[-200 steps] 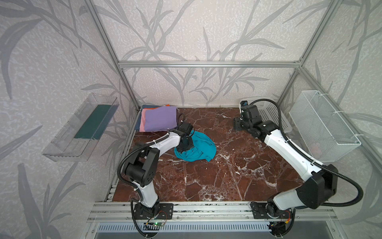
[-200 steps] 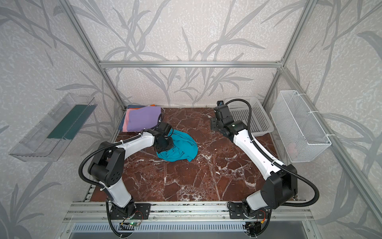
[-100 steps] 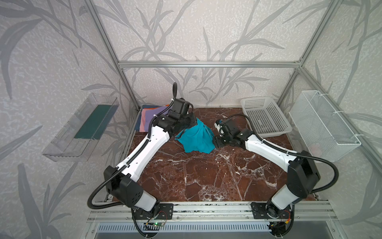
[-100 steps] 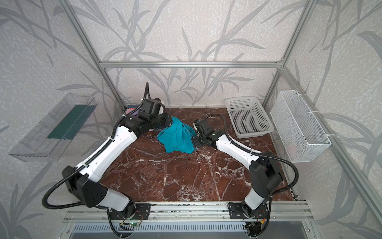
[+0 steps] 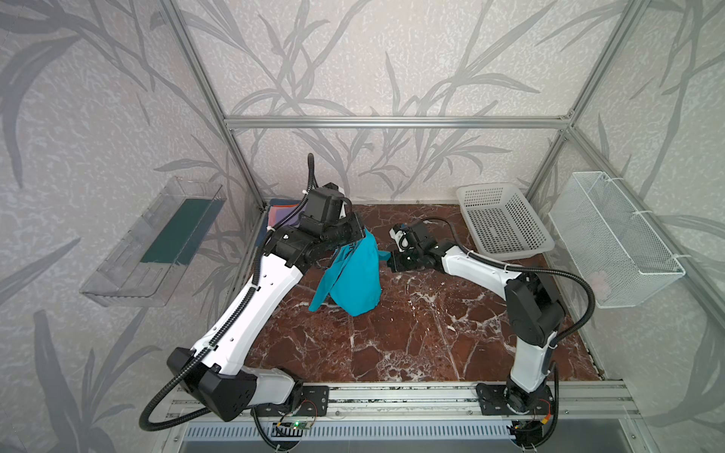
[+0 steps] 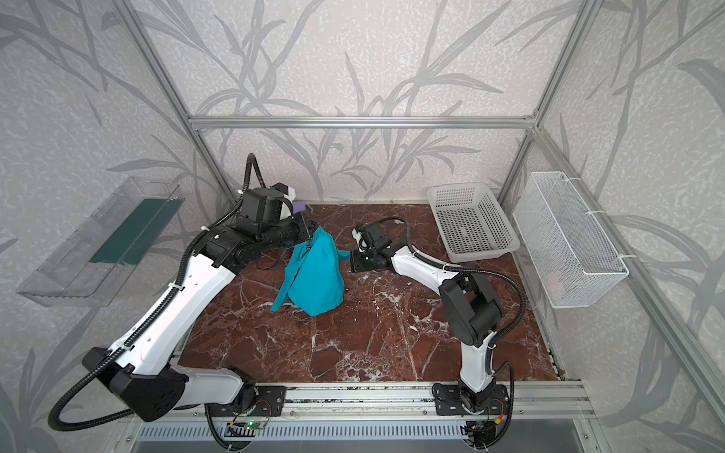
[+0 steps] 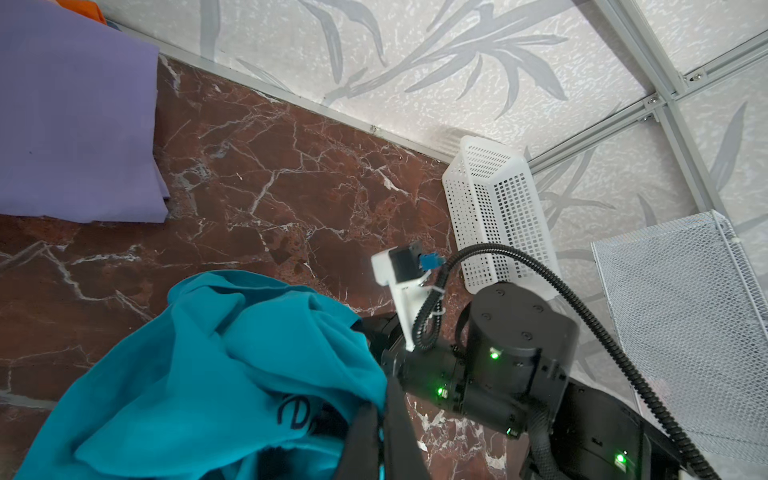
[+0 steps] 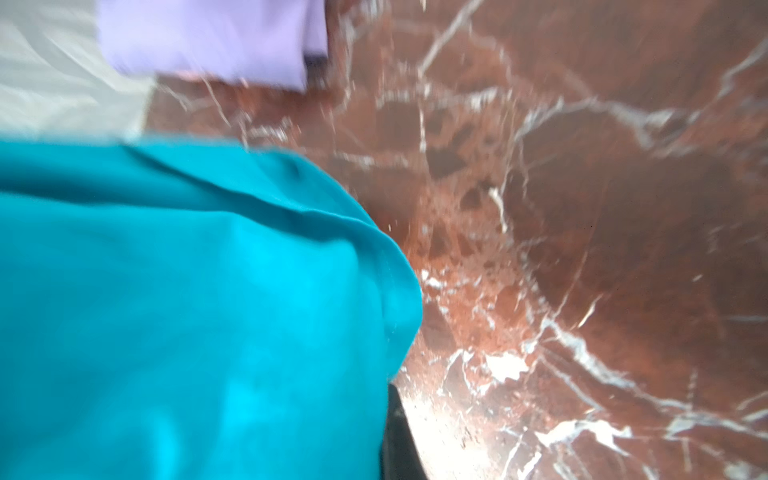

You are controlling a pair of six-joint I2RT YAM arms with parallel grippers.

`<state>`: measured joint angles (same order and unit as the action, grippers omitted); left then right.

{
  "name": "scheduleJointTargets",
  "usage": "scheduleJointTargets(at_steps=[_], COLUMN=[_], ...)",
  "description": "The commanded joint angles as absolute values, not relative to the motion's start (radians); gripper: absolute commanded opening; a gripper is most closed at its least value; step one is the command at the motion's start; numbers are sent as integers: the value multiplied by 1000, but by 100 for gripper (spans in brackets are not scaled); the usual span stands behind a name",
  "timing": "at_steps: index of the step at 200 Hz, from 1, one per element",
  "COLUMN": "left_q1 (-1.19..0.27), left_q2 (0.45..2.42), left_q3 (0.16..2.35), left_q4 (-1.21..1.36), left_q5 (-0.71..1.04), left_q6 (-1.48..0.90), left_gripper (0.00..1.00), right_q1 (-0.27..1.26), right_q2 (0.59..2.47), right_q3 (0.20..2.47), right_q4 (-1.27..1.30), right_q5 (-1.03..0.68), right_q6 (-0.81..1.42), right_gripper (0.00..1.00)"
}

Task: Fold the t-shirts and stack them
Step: 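Grasp the teal t-shirt with the left gripper and lift while the right gripper reaches in, then grasp another edge with the right gripper and stretch the shirt apart between both grippers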

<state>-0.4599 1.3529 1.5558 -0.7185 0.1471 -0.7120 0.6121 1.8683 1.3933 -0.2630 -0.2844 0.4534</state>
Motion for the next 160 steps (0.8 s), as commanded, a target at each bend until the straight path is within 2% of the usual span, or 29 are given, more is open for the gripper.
scheduleJointTargets(at_steps=[1,20,56,92,121,160], left_q1=[-439,-438,-414,-302,-250,-261], left_q2=[1334,1343,1342,1360,1485,1615], left_q3=[1550,1541,1513,1431,1413,1472], left_q4=[-668,-638,-637,-585,-521,-481], left_q5=[250,306,299,342,402,507], left_q6=[-760,-777,-769,-780,-779,-802], left_gripper=[0,0,0,0,0,0], right_q1=[528,476,431,403,403,402], right_q2=[1727,1589,1319,1101,1026,1040], right_q3=[1371,1332,1331,1384,1443,1507], right_q4=[-219,-246,-369,-454,-464,-498], right_q5=[-316,-265,-87,82,48,-39], right_q6=[484,458,329,245,261,301], right_gripper=[0,0,0,0,0,0])
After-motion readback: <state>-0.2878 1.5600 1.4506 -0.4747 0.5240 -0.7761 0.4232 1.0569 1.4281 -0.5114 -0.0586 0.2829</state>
